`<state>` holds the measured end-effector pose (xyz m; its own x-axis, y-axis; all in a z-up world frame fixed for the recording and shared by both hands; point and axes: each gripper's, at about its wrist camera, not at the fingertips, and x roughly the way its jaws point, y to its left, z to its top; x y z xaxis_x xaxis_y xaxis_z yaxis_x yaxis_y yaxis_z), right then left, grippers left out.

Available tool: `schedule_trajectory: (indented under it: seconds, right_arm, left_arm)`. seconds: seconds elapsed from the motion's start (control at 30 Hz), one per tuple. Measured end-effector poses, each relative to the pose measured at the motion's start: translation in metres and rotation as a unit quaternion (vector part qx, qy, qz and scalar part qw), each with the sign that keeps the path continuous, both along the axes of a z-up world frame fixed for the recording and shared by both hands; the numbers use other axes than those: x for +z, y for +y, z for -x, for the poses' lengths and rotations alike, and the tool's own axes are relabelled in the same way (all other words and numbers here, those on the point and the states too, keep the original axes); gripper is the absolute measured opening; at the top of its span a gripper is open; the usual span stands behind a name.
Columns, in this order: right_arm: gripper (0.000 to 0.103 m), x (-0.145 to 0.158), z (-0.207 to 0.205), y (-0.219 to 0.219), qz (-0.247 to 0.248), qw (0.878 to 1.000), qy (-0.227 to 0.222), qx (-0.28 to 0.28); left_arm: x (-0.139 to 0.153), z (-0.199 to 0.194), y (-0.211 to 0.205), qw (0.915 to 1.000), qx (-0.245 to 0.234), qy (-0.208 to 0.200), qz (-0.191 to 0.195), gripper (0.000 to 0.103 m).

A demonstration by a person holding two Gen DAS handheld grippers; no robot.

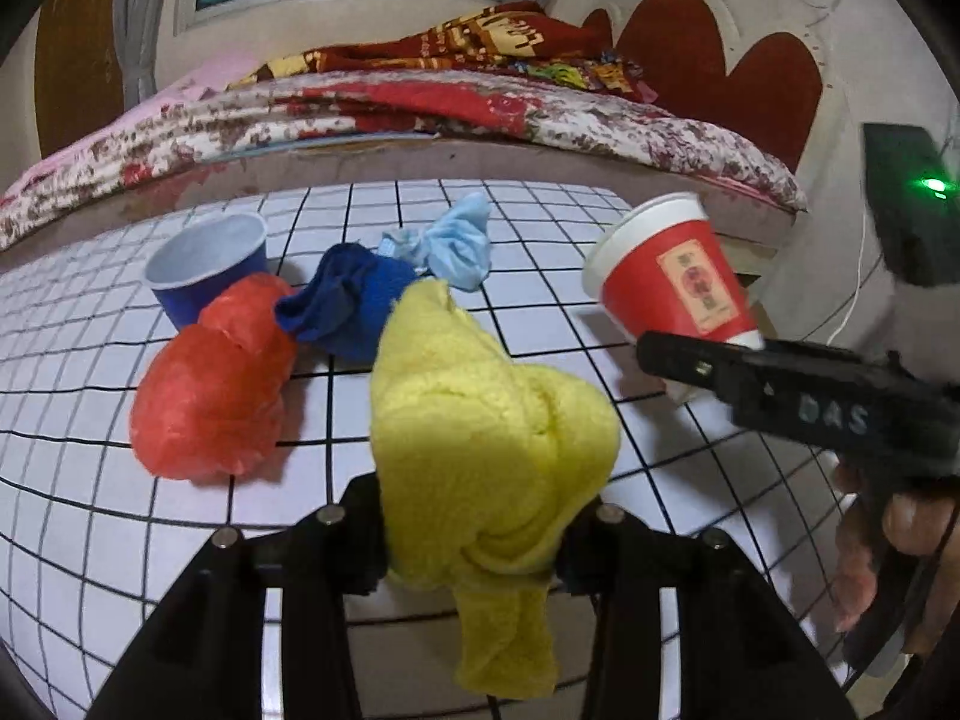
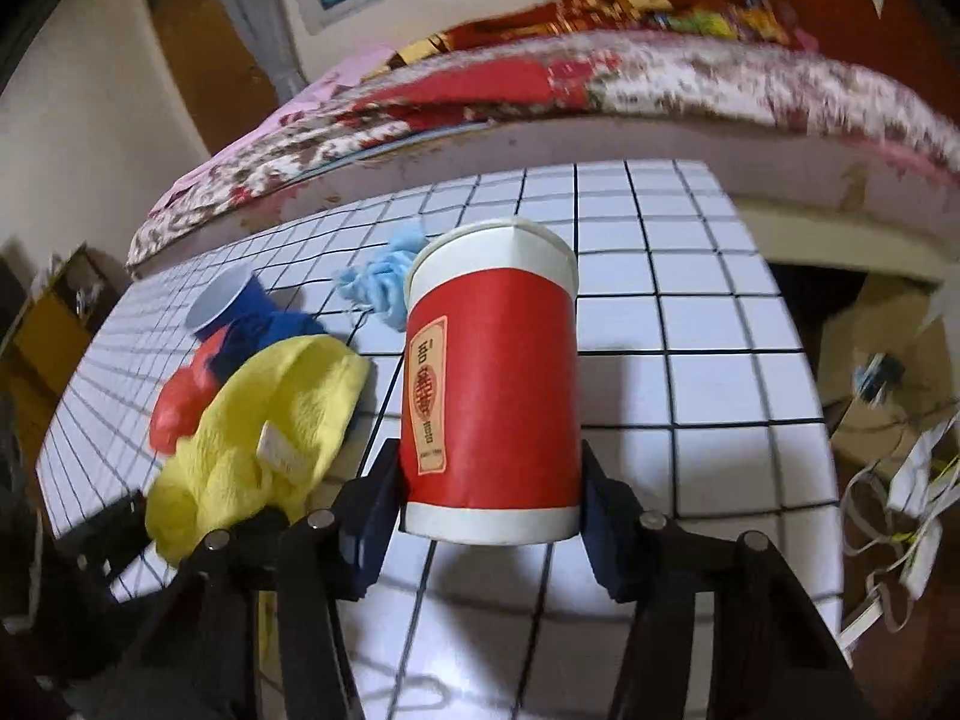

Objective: Collect trash
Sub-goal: 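Grasp the yellow cloth with the left tool while the right tool grasps the red-white paper cup, then carry cloth and cup over the black bin and open both tools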

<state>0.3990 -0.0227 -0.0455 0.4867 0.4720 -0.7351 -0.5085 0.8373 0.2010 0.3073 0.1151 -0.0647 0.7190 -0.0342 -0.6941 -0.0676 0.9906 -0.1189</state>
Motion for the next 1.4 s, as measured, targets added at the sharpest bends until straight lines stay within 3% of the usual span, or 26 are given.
schedule_trajectory:
  seconds: [0.17, 0.3, 0.87, 1.4]
  right_arm:
    - [0.056, 0.019, 0.041, -0.022, 0.021, 0.998, -0.062, 0.0]
    - [0.056, 0.027, 0.071, -0.041, 0.024, 0.996, -0.086, -0.006]
    - [0.056, 0.035, 0.183, -0.137, 0.02, 0.99, -0.123, -0.064]
    - [0.056, 0.023, 0.252, -0.213, 0.017, 0.983, -0.13, -0.128]
  left_arm:
    - [0.01, 0.025, -0.007, 0.9997, -0.008, -0.021, -0.005, 0.042]
    - [0.016, 0.046, -0.014, 0.9993, -0.016, -0.034, -0.004, 0.042]
    - [0.025, 0.126, -0.046, 0.9968, -0.048, -0.064, -0.002, 0.042]
    - [0.03, 0.178, -0.114, 0.9903, -0.116, -0.076, -0.006, 0.042]
